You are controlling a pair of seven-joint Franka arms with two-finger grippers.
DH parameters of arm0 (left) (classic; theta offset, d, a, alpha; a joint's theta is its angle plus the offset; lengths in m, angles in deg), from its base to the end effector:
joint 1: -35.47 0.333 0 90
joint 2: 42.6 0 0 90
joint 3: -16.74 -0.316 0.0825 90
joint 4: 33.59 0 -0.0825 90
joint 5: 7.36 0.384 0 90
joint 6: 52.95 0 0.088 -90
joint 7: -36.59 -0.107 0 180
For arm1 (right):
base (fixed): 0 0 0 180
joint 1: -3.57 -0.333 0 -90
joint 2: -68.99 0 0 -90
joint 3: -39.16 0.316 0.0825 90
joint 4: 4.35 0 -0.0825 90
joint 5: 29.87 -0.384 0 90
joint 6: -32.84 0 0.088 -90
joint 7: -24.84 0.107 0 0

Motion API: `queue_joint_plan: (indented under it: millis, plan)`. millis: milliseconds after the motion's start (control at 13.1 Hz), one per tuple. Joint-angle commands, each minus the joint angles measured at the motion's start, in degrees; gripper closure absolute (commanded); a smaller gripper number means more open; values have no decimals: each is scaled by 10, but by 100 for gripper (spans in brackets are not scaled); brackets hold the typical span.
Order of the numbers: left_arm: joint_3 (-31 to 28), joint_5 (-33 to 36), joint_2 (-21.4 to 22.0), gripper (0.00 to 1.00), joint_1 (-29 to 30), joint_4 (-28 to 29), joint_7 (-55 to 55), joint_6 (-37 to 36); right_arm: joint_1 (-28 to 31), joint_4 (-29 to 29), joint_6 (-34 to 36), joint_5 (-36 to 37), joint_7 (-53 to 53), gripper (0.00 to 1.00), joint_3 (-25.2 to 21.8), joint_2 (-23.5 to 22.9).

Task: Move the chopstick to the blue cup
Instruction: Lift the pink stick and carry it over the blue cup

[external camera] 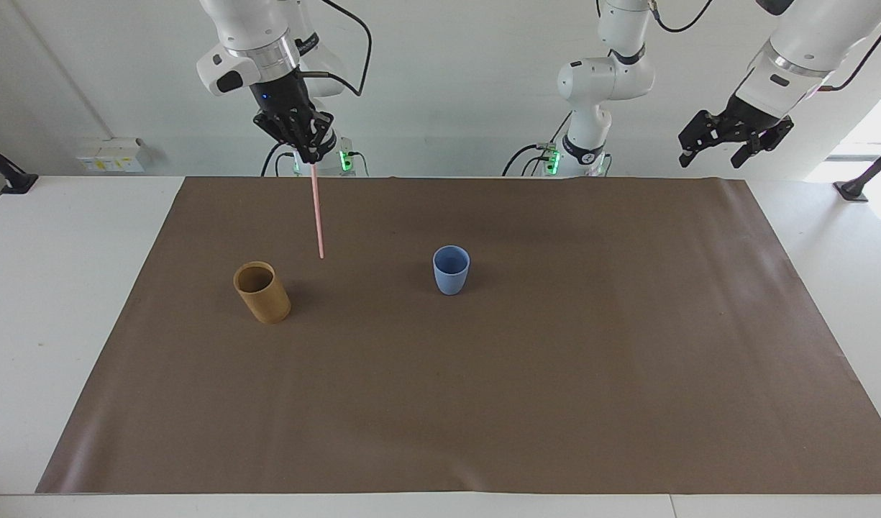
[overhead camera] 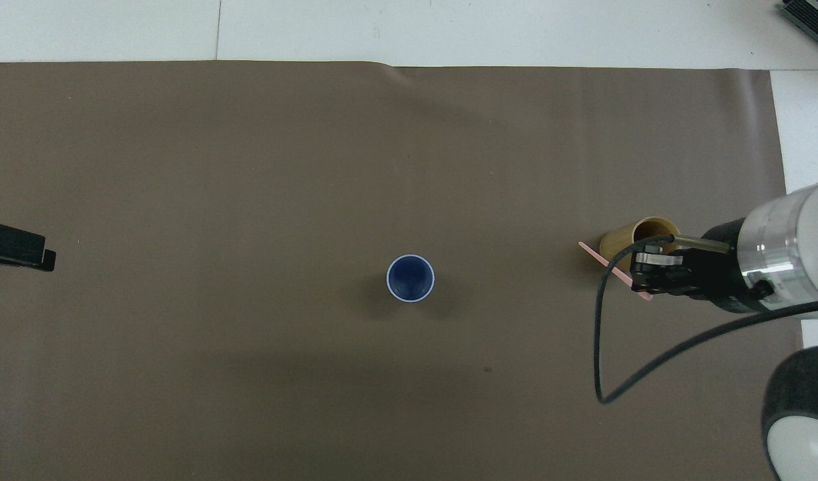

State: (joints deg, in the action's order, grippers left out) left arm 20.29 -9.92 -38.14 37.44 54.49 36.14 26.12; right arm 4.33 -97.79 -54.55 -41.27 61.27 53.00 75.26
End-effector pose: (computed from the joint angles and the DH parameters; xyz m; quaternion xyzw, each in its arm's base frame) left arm 0.5090 -0.0210 0.6655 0.9988 -0.0209 -0.0400 0.0193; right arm 0.4962 0.1456 0.6507 -0.9764 0.1978 0.0358 0.0784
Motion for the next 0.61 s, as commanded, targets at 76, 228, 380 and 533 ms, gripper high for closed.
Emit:
queue_joint_plan:
  millis: [76, 228, 380, 533]
  plan:
    - [0, -7, 17, 0, 5, 0, -1, -9, -63, 83, -46, -46, 254, 100, 16, -85]
    - [1, -8, 17, 0, 0, -1, -3, -16, -85, 105, -68, -82, 346, 100, 17, -110]
    - [1, -8, 17, 0, 0, -1, -3, -13, -114, 105, -92, -106, 411, 100, 17, -125]
    - [0, -7, 17, 0, 6, -1, -3, -13, -122, 89, -112, -136, 419, 100, 17, -133]
